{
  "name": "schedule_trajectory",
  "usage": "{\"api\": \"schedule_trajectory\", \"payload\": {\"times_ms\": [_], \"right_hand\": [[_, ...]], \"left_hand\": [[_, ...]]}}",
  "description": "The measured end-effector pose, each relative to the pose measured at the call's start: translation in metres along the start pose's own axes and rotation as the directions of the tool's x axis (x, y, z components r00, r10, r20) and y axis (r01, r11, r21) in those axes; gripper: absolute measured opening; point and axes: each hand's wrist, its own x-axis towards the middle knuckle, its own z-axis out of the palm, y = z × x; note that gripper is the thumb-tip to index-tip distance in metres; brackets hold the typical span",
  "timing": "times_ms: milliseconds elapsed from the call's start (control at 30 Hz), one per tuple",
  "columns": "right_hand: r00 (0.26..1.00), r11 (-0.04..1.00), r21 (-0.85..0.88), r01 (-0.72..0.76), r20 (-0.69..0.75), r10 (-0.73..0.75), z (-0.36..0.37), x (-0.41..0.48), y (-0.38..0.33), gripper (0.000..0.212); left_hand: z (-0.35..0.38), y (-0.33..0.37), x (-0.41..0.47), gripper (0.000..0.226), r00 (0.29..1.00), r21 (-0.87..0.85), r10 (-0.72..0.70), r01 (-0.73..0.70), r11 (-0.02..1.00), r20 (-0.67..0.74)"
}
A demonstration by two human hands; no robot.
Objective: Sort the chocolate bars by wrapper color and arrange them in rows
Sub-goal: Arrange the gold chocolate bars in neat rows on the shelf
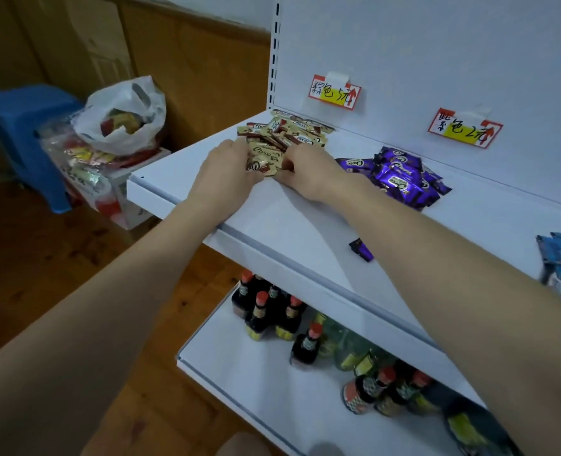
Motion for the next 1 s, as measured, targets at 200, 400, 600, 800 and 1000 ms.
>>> {"api": "schedule_trajectory", "payload": {"times_ms": [200, 400, 600, 800, 1000], "right_hand": [[0.996, 0.995, 0.047, -0.089, -0.028, 0.090, -0.006, -0.019, 0.000, 0.028], [0.998, 0.998, 0.031, -0.060, -0.031, 0.061, -0.005, -0.016, 0.003, 0.026], [0.998, 0.995, 0.098, 0.031, -0.062, -0.025, -0.002, -0.005, 0.012, 0.031], [0.997, 0.994, 0.102, 0.043, -0.068, -0.037, -0.004, 0.001, 0.025, 0.035], [0.932, 0.900, -0.266, -0.345, 0.013, 0.361, -0.010, -0.021, 0.076, 0.050]], "left_hand": [[-0.008, 0.008, -0.006, 0.036, 0.999, -0.060, -0.018, 0.020, 0.998, 0.036], [-0.012, 0.009, -0.009, 0.038, 0.995, -0.047, -0.022, 0.027, 0.999, 0.094], [-0.012, 0.007, -0.008, 0.036, 0.996, 0.006, -0.031, 0.031, 1.000, 0.079], [-0.010, -0.004, -0.002, 0.037, 0.995, 0.072, 0.054, -0.060, 0.996, 0.084], [-0.004, -0.008, 0.005, 0.041, 0.979, 0.118, 0.154, -0.170, 0.978, 0.130]]}}
